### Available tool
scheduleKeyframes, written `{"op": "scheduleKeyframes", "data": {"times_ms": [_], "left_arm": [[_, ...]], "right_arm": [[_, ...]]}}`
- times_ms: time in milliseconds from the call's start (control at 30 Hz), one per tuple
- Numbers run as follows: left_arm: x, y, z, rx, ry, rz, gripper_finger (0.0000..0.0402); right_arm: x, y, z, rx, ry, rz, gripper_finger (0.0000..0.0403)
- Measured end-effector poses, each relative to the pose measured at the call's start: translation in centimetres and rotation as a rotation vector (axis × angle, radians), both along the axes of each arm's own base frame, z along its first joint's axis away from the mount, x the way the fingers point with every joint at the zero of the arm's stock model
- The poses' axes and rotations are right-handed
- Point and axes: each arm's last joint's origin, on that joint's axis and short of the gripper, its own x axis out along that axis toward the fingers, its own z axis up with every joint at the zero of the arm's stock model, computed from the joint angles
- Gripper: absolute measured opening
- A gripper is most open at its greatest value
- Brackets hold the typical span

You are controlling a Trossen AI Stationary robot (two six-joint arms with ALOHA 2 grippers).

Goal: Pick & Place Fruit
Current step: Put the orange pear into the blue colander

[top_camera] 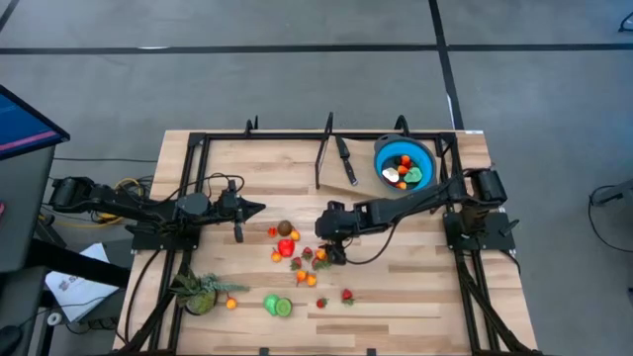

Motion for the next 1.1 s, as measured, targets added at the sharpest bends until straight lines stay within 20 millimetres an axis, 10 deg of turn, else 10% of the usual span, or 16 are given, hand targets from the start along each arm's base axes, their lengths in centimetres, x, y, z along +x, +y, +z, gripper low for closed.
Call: {"op": "scheduleKeyframes", "data": {"times_ms": [600,1100], "left_arm": [[0.1,0.0,-0.2,0.001,0.02,-0.001,0.0001],[0.1,0.0,-0.2,0.0,0.017,-0.001,0.0001]], "right_arm": [[-0.4,0.8,-5.3,0.008,0.167,0.013,0.0265],[1.2,-1.4,2.0,0.058,0.295,-0.161,0.0265]]}}
